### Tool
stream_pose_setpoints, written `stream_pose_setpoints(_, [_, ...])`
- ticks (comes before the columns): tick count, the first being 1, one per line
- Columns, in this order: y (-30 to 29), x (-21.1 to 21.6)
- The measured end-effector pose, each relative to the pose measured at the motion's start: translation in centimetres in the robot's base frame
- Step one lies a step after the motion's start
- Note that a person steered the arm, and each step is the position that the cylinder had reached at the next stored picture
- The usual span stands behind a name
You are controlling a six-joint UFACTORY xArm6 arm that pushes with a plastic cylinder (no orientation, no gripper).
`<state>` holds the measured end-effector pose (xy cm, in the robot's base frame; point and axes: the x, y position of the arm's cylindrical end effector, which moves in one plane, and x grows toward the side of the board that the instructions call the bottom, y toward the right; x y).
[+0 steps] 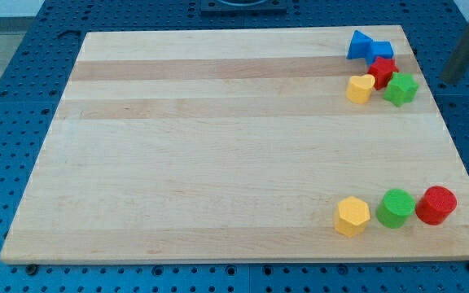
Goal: Move the green star below the red star
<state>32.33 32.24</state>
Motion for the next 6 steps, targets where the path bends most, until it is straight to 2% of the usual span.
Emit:
stream_pose_setpoints(1, [-3.8,-0.6])
stream_pose_setpoints(2, [-6.9,2.1])
stream_pose_setpoints(4, [-9.3,7.7])
stream_pose_setpoints(5, [-9.6,6.3])
stream_pose_setpoints(6, [-13.6,5.1])
